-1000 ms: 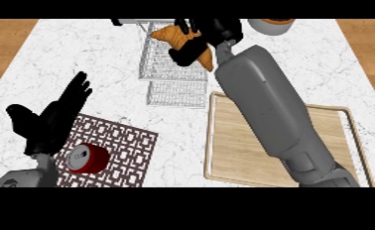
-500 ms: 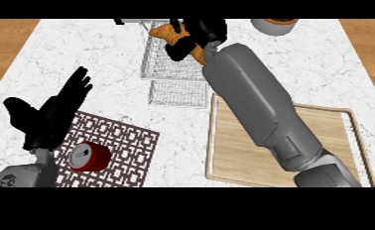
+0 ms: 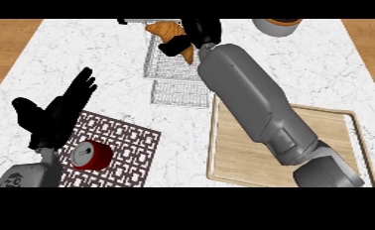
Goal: Pick the croissant from the tray and place it in the tiered basket
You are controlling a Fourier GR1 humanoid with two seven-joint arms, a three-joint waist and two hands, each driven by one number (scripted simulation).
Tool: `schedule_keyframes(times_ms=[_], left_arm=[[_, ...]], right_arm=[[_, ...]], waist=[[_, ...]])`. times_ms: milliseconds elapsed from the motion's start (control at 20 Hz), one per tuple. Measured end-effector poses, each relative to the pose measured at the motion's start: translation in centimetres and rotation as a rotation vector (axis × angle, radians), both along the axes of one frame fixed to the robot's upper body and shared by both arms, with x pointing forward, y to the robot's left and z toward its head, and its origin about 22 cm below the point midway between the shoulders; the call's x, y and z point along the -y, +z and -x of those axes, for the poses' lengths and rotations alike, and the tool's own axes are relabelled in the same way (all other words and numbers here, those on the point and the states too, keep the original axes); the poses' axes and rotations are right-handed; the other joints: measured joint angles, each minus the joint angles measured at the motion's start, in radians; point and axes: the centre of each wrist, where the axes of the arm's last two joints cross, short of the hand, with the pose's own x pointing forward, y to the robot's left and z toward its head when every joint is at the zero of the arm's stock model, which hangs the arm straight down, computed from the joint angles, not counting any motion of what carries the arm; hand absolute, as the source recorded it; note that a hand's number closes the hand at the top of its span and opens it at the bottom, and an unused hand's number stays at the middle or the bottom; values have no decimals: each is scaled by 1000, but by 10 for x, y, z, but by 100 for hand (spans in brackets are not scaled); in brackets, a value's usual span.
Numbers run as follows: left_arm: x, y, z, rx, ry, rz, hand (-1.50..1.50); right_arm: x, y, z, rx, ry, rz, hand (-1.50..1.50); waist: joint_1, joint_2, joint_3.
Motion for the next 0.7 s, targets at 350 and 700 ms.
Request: schedule_keyframes(times_ms=[350,700], left_arm=[[1,-4,2,-2,-3,-1,0],[-1,-5,4,1,2,-1,0]], right_arm=[[-3,12,-9,-19,1,-126,-150],[9,24,-16,-88,-2,-408,-150]], waist=[[8,4,-1],[3,5,0]])
